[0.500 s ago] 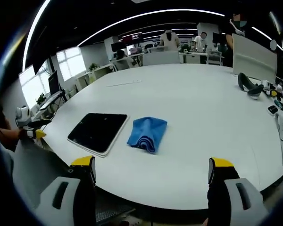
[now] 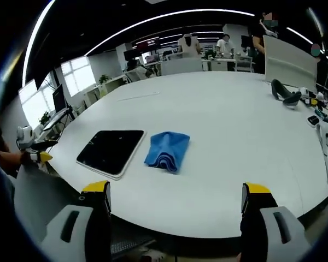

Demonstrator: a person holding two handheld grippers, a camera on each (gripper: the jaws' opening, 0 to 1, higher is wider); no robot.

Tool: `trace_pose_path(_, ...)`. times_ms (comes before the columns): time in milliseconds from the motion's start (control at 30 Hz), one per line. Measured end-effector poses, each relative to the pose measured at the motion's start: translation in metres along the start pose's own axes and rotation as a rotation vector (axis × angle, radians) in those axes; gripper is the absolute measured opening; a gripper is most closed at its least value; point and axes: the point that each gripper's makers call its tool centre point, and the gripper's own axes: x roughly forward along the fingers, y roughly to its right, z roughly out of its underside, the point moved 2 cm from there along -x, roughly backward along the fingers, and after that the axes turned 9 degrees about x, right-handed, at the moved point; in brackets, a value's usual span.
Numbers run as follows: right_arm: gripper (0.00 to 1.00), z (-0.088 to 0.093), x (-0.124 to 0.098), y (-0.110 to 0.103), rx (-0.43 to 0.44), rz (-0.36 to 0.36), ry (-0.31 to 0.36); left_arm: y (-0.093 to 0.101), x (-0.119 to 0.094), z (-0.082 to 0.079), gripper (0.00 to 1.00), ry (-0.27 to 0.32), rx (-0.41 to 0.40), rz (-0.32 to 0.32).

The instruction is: Wipe the mirror surface with the cleaning cloth until all visible marks leave the cleaned area.

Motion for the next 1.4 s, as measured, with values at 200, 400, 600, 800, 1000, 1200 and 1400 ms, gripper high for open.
trace_pose_path(200,0.99,-0.004,-0.003,0.0,-0.021,0.009,0.003,0.005,0.0,-0.002,0.99,0.018,-0.018,0.021)
trace_pose_path(400,0.99,-0.001,-0.007,0.003,-0.037,0.042,0.002,0.004,0.001,-0.002,0.99,0.022,-0.023,0.02)
trace_pose_path(600,0.99,0.003,-0.007,0.0,-0.024,0.04,-0.004,0.005,0.001,-0.001,0.99,0.015,-0.02,0.021)
trace_pose_path(800,0.99,-0.001,-0.007,-0.007,-0.028,0.027,-0.012,0.005,0.0,0.0,0.99,0.013,-0.011,0.019)
trace_pose_path(1000,0.99,-0.016,-0.005,-0.012,-0.039,0.038,-0.021,0.004,0.0,0.0,0.99,0.01,-0.008,0.016)
trace_pose_path(1200,0.89,-0.032,0.001,-0.019,-0.044,0.039,-0.028,0.003,0.001,0.002,0.99,-0.001,0.001,0.009)
trace_pose_path(1400,0.89,-0.051,0.02,-0.028,-0.036,0.051,-0.119,0.0,0.001,0.004,0.99,-0.014,0.008,-0.005)
